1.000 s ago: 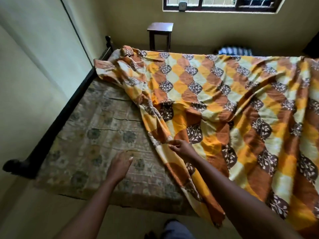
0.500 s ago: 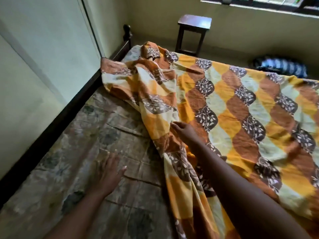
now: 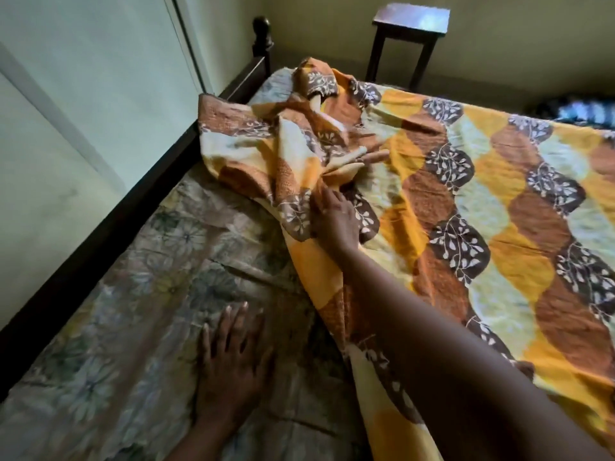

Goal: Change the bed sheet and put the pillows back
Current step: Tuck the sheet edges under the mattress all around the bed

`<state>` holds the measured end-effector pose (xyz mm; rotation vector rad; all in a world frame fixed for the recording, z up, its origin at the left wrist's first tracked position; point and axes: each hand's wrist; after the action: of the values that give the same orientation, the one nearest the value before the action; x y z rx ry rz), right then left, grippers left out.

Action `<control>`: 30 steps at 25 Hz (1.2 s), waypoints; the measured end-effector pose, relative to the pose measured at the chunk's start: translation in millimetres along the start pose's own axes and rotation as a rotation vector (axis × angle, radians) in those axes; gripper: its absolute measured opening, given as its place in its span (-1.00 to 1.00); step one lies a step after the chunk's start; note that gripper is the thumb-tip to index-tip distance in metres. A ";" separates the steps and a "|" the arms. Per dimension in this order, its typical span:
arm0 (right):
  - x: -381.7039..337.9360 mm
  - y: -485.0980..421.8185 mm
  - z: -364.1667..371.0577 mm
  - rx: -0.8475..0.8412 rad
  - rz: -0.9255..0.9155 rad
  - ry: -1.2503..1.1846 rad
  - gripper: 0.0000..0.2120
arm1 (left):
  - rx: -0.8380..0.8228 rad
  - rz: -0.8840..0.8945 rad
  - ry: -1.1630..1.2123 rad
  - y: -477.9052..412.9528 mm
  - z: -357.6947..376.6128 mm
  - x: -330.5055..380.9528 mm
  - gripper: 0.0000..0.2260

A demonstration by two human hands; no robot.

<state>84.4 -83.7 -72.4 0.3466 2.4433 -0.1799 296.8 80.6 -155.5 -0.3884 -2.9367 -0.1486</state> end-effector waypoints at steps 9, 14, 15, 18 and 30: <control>-69.5 95.4 61.2 -0.659 -0.946 0.475 -0.62 | 0.143 -0.740 1.467 -58.2 -86.7 -49.3 -0.16; -73.6 123.0 42.9 -0.290 -0.420 -0.039 -0.73 | 0.168 -0.646 0.916 -108.3 -124.3 -48.7 -0.60; -78.0 119.5 39.7 -0.199 -0.174 -0.152 -0.72 | 0.210 -0.704 0.937 -113.4 -127.1 -54.5 -0.69; -100.0 93.3 43.1 -0.253 0.460 -0.649 -0.35 | 0.278 -0.838 1.045 -105.1 -133.1 -73.3 -0.71; -293.6 107.6 134.1 -0.716 -0.160 -0.230 -0.58 | 0.153 -0.913 1.653 -13.2 -154.9 -174.8 -0.71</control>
<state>415.7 -69.0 3.9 -0.1786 2.1333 0.5488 484.3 5.7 -37.3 0.7694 -1.2468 -0.2000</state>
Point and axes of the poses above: each hand's wrist, its own y-axis away from the middle knuckle, its own z-axis out of the palm, x = y × z, and after that the axes turned 3 degrees about y, right-handed
